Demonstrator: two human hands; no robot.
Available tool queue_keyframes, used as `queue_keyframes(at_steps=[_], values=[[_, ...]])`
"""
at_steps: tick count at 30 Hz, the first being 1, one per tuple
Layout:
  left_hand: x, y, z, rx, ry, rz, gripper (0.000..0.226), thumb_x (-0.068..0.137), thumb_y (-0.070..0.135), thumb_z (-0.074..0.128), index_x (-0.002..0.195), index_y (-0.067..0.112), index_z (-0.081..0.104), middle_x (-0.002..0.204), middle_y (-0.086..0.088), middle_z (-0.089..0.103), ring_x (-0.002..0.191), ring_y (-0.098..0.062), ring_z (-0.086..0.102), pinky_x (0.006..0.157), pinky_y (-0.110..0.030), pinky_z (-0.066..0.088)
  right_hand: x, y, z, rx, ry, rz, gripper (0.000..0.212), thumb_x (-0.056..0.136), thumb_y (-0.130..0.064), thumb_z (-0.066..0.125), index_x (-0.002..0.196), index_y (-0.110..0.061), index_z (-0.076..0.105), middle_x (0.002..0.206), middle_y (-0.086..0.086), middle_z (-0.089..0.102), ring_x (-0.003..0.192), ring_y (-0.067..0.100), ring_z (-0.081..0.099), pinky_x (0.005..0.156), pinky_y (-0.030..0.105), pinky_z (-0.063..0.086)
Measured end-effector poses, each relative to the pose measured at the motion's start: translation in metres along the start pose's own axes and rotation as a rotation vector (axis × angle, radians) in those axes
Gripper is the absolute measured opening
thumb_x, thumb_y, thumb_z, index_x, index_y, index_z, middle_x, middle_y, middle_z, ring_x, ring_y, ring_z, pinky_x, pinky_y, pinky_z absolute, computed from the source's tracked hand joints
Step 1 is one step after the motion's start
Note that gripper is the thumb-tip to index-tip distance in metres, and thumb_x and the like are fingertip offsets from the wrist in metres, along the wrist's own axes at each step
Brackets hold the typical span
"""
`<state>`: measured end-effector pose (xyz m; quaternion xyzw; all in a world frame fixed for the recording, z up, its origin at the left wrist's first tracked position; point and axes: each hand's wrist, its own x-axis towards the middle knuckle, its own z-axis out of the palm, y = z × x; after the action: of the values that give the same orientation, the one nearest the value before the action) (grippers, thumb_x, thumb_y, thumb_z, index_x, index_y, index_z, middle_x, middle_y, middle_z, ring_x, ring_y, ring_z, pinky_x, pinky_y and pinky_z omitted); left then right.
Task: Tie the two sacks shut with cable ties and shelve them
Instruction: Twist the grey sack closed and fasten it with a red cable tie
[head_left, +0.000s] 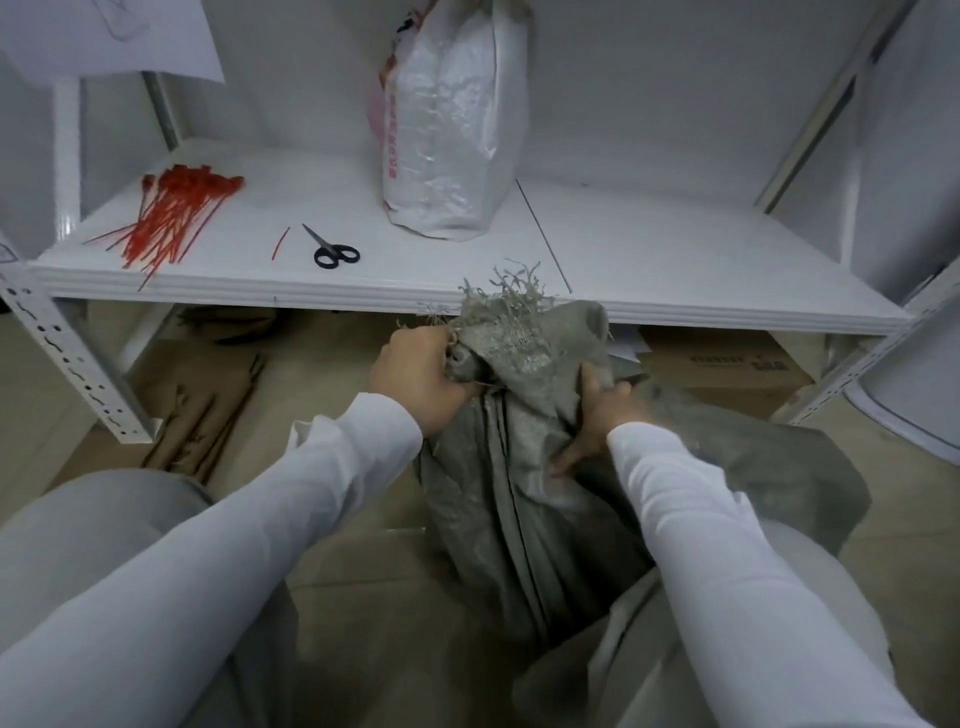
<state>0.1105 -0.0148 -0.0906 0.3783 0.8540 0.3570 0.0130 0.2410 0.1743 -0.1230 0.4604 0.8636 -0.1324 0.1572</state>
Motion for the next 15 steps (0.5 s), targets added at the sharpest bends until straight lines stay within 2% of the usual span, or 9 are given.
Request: queue_keyframes(at_steps=[1,2,3,4,7,9,10,12,15], values=[[-0.001,0.000,0.000,0.019,-0.006,-0.004,0.034,0.069,0.048,0.076,0.090,0.022,0.068,0.098,-0.007,0.071,0.100,-0.033,0.063,0.078,-0.031,0.049,0.004,-0.006,0.007,0.069,0.093,-0.043,0.101,0.060,-0.038,0.084,0.145,-0.018,0.032,0.139,0.022,0.048,0.125,0.039,0.051,0.100,0.045,0.047],[-0.002,0.000,0.000,0.031,-0.007,-0.012,0.033,0.071,0.047,0.075,0.090,0.021,0.067,0.098,-0.008,0.071,0.100,-0.034,0.063,0.076,-0.030,0.047,0.008,-0.013,0.011,0.147,0.203,-0.106,0.060,0.074,-0.025,0.074,0.129,-0.011,0.053,0.127,0.023,0.059,0.117,0.039,0.057,0.094,0.041,0.049],[-0.001,0.000,-0.002,0.022,-0.007,-0.032,0.032,0.072,0.044,0.075,0.091,0.019,0.067,0.100,-0.010,0.070,0.101,-0.034,0.062,0.077,-0.031,0.047,0.007,-0.020,0.013,0.238,0.301,-0.159,0.033,0.081,-0.018,0.065,0.112,-0.007,0.064,0.118,0.024,0.064,0.111,0.040,0.060,0.090,0.039,0.049],[0.000,-0.001,-0.004,0.005,-0.012,-0.055,0.035,0.072,0.041,0.076,0.095,0.015,0.068,0.103,-0.011,0.070,0.103,-0.034,0.061,0.081,-0.032,0.049,0.004,-0.025,0.011,0.343,0.399,-0.197,0.021,0.083,-0.013,0.061,0.102,-0.005,0.068,0.111,0.025,0.067,0.107,0.041,0.061,0.086,0.038,0.049],[-0.003,-0.003,-0.010,-0.028,-0.181,-0.139,0.046,0.073,0.039,0.078,0.104,0.007,0.067,0.108,-0.013,0.068,0.103,-0.030,0.061,0.083,-0.032,0.049,-0.020,-0.040,-0.018,0.723,0.679,-0.288,0.017,0.081,-0.002,0.053,0.080,-0.010,0.068,0.083,0.014,0.071,0.088,0.029,0.064,0.069,0.029,0.039],[-0.013,-0.002,-0.010,-0.061,-0.291,-0.151,0.043,0.077,0.034,0.076,0.109,0.006,0.067,0.111,-0.012,0.068,0.104,-0.028,0.062,0.081,-0.028,0.047,-0.038,-0.053,-0.040,0.898,0.763,-0.397,0.021,0.078,0.001,0.051,0.068,-0.016,0.056,0.063,-0.005,0.055,0.071,0.015,0.052,0.064,0.027,0.033],[-0.019,0.000,-0.011,-0.077,-0.283,-0.139,0.038,0.079,0.027,0.074,0.109,0.005,0.067,0.111,-0.014,0.067,0.105,-0.029,0.062,0.082,-0.027,0.046,-0.046,-0.061,-0.047,0.980,0.755,-0.493,0.024,0.077,0.001,0.053,0.065,-0.019,0.052,0.061,-0.011,0.049,0.068,0.009,0.045,0.063,0.026,0.034],[-0.025,0.001,-0.015,-0.164,-0.136,-0.164,0.025,0.085,0.011,0.065,0.107,-0.001,0.066,0.111,-0.018,0.067,0.107,-0.032,0.060,0.082,-0.026,0.044,-0.059,-0.079,-0.053,1.129,0.702,-0.711,0.029,0.077,0.001,0.057,0.064,-0.025,0.050,0.064,-0.013,0.047,0.069,0.004,0.042,0.063,0.026,0.034],[-0.025,0.001,-0.035,-0.543,0.108,-0.457,0.028,0.093,0.000,0.050,0.119,-0.010,0.055,0.122,-0.025,0.059,0.116,-0.036,0.055,0.094,-0.032,0.040,-0.073,-0.109,-0.055,1.228,0.612,-0.912,0.034,0.078,0.007,0.060,0.066,-0.024,0.051,0.069,-0.005,0.049,0.072,0.008,0.044,0.065,0.029,0.035]])
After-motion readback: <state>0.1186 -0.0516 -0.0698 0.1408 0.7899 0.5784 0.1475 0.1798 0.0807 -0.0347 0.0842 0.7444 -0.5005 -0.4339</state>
